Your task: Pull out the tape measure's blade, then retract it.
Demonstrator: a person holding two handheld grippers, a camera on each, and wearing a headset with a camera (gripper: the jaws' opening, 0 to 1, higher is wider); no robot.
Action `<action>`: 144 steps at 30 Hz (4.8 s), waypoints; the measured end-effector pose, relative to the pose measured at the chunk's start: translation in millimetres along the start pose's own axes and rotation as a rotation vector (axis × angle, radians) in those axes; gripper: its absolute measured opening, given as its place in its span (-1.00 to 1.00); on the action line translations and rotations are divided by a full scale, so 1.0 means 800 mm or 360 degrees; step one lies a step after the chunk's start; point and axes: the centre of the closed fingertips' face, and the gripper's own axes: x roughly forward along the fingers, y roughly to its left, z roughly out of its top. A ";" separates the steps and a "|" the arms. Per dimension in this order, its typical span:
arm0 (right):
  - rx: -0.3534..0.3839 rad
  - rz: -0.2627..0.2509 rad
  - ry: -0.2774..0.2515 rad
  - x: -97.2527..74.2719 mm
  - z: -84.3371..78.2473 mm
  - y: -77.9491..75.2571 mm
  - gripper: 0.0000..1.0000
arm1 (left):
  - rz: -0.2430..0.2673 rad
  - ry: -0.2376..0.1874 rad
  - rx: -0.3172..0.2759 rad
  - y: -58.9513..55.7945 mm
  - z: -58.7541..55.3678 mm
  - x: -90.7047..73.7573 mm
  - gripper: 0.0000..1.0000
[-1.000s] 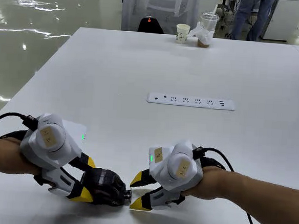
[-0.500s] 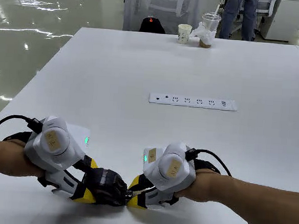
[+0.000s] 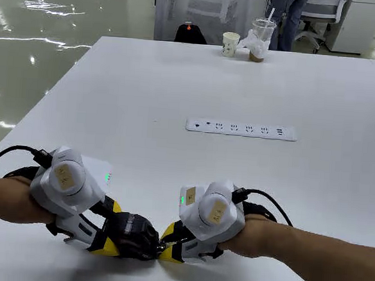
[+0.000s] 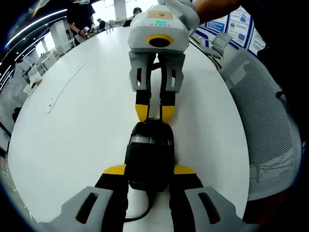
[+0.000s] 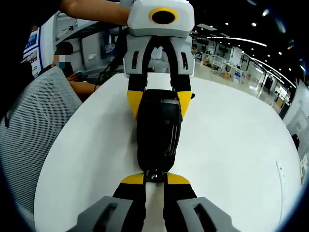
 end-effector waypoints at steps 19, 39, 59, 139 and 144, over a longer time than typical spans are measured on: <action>0.0005 0.0015 0.0015 -0.007 -0.007 0.002 -0.83 | -0.0007 0.0009 0.0003 0.007 -0.005 0.002 -0.47; 0.0007 0.0014 0.0047 -0.026 -0.027 0.002 -0.82 | -0.0007 0.0019 -0.0012 0.010 -0.007 0.004 -0.47; 0.0036 0.0018 0.0098 -0.049 -0.051 0.007 -0.82 | -0.0010 0.0041 -0.0008 0.008 -0.007 0.005 -0.47; 0.0080 0.0004 0.0348 -0.147 -0.150 0.022 -0.83 | -0.0014 0.0148 -0.0003 0.005 -0.008 0.002 -0.48; 0.0089 0.0006 0.0367 -0.154 -0.158 0.025 -0.83 | -0.0016 0.0152 -0.0004 0.005 -0.007 0.002 -0.48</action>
